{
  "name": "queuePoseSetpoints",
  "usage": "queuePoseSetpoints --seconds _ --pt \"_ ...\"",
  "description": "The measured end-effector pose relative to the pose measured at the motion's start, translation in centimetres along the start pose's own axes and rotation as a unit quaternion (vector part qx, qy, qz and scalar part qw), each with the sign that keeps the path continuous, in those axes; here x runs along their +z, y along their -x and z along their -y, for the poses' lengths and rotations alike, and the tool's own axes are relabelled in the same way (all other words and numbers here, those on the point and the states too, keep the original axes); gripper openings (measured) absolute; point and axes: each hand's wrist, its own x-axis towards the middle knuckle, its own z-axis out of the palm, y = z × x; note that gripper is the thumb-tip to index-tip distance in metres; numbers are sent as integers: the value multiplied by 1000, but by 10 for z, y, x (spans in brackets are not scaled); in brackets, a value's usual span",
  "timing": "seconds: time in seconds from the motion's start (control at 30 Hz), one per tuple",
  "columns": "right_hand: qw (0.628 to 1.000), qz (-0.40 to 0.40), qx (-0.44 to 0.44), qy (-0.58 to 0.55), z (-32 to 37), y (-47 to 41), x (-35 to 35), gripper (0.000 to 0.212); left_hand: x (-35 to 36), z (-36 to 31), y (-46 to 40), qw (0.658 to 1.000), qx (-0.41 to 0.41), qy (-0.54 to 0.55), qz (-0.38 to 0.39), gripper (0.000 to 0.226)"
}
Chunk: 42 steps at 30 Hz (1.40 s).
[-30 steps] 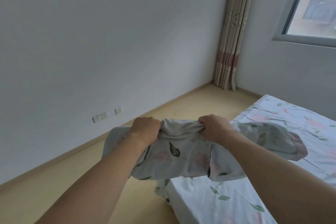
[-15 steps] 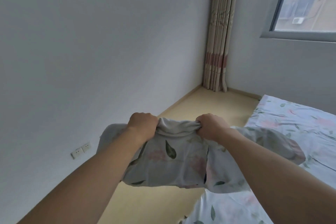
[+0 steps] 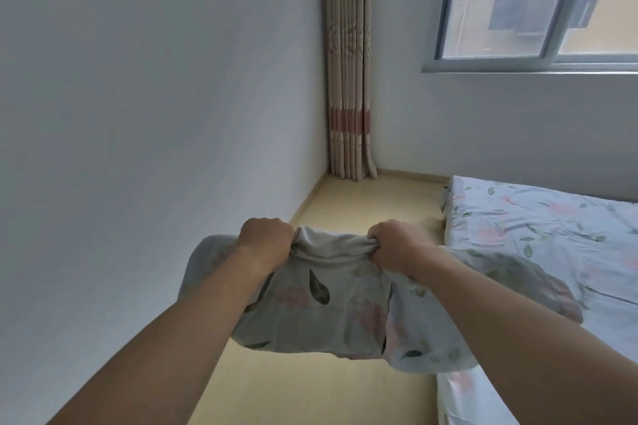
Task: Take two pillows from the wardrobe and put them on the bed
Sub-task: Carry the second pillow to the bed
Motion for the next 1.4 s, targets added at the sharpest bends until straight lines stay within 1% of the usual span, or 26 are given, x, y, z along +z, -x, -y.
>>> queuePoseSetpoints --seconds 0.1,0.2,0.3,0.43,0.57,0.7,0.77,0.9,1.0,1.1,1.2,1.33,1.4 --pt "999 -14 38 10 6 -42 -8 20 4 31 -55 999 33 8 -21 32" --pt "996 -20 92 4 -2 -82 -10 19 7 44 -118 997 71 11 -39 34" --pt "989 -10 146 -7 -22 -121 -10 22 15 44 -184 993 111 13 -47 35" --pt "981 -19 195 -13 -57 -173 -5 14 31 36 -265 986 155 -3 -58 33" --pt "969 -27 243 -27 -105 -237 -8 20 34 25 -362 979 192 -7 -69 33" --pt "959 -56 278 -28 -151 -306 -27 15 24 17 -460 974 206 3 -96 33" --pt "955 -63 289 -27 -171 -341 -31 12 24 15 -507 972 214 0 -96 32" --pt "946 -57 317 -23 -216 -415 -29 14 37 7 -603 968 235 -11 -85 31" --pt "940 -52 336 -19 -259 -478 -26 6 54 -3 -682 963 254 -7 -85 29" --pt "934 -47 353 -21 -299 -538 -27 10 67 -10 -760 958 274 1 -83 29" --pt "927 -47 371 -13 -341 -596 -42 11 62 -18 -844 949 303 6 -84 27" --pt "914 -53 402 -11 -400 -660 -68 4 44 -42 -950 940 325 23 -101 25" --pt "905 -52 422 -14 -432 -686 -74 11 41 -60 -996 934 340 28 -102 24"
